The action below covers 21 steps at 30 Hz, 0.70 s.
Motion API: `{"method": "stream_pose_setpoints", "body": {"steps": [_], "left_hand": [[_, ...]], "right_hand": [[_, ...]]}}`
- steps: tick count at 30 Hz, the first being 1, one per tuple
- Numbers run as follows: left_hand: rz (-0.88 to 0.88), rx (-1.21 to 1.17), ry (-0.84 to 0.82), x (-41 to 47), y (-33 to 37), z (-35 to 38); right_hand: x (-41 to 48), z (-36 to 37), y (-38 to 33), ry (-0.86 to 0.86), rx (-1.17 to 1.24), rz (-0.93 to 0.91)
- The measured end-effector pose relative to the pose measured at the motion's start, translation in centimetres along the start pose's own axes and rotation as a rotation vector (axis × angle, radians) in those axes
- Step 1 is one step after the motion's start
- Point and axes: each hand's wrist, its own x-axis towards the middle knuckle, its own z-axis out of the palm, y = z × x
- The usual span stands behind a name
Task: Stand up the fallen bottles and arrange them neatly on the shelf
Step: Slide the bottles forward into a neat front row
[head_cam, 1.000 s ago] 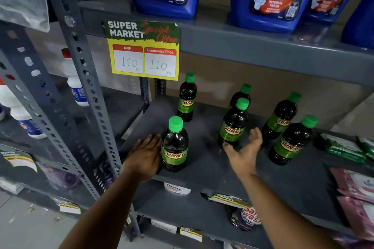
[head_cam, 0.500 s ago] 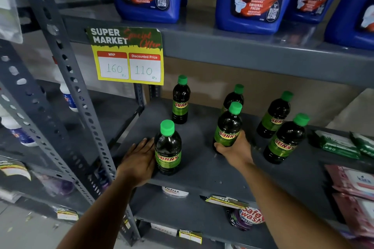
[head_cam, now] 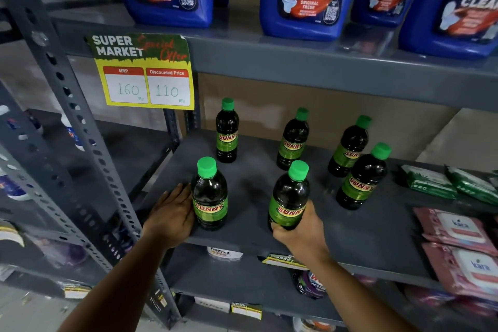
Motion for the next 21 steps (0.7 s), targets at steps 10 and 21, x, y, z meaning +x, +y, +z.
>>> {"method": "stream_pose_setpoints", "body": {"steps": [10,21], "left_hand": [[-0.004,0.007,0.011,0.1,-0.1,0.1],[-0.017,0.022,0.022,0.2,-0.2,0.4]], "right_hand": [[-1.6,-1.4,1.0,0.179,0.264,-0.174],[7.8,-12.5,6.1,0.238,0.001,0.089]]}}
